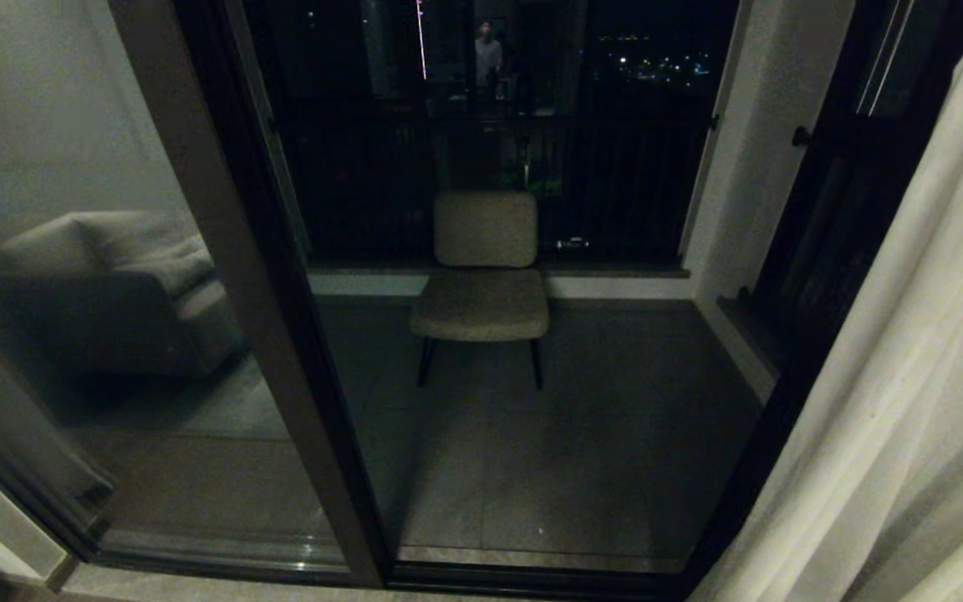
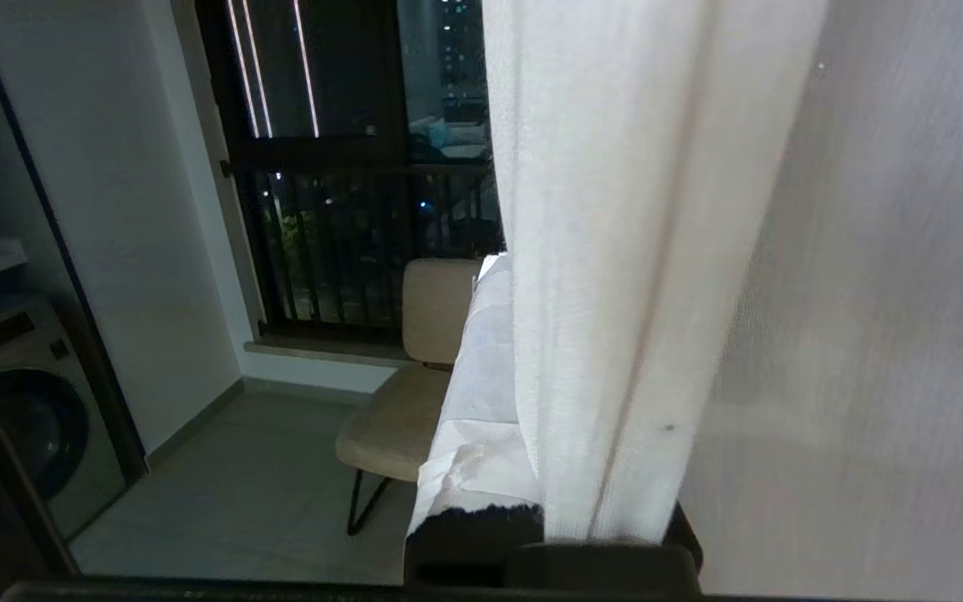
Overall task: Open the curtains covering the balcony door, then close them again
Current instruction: Close the inner curtains on both sides
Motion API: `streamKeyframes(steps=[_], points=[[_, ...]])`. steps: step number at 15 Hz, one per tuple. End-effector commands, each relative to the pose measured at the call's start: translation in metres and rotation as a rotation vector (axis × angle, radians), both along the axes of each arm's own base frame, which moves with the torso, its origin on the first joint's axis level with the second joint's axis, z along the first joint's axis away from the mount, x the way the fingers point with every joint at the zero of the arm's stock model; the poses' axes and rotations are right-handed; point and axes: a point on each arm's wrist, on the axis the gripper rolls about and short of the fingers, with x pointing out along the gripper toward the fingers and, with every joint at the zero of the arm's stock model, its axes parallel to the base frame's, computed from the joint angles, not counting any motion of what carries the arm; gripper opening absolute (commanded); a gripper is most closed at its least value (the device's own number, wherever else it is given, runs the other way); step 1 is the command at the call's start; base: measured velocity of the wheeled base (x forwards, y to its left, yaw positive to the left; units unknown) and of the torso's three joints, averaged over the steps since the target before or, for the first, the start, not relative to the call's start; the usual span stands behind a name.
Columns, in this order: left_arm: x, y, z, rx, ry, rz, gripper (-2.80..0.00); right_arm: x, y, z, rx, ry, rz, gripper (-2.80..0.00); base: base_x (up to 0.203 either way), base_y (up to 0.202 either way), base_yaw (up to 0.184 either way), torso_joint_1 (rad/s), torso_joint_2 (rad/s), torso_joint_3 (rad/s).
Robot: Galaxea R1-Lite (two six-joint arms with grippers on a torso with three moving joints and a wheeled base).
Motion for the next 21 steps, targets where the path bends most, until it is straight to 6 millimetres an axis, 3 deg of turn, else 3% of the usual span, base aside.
streamKeyframes(steps=[1, 8, 13, 21], points=[[0.000, 0.000, 0.000, 0.000, 0.000, 0.001, -2.80, 0.005, -0.001, -0.002, 0.000, 0.007, 0.001, -2.80, 0.000, 0.192, 0.001, 0.002, 0.00, 0.002], [0.000, 0.000, 0.000, 0.000, 0.000, 0.001, -2.80, 0.040, -0.006, -0.006, -0.009, -0.028, 0.003, -2.80, 0.000, 0.194, 0.000, 0.001, 0.00, 0.003], [0.000, 0.000, 0.000, 0.000, 0.000, 0.001, -2.80, 0.067, -0.010, 0.002, 0.001, -0.061, -0.033, -2.80, 0.000, 0.188, 0.001, 0.002, 0.00, 0.001], [0.000, 0.000, 0.000, 0.002, 0.002, 0.001, -2.80, 0.078, -0.007, 0.002, 0.020, -0.068, -0.066, -2.80, 0.000, 0.191, 0.000, 0.003, 0.00, 0.002]])
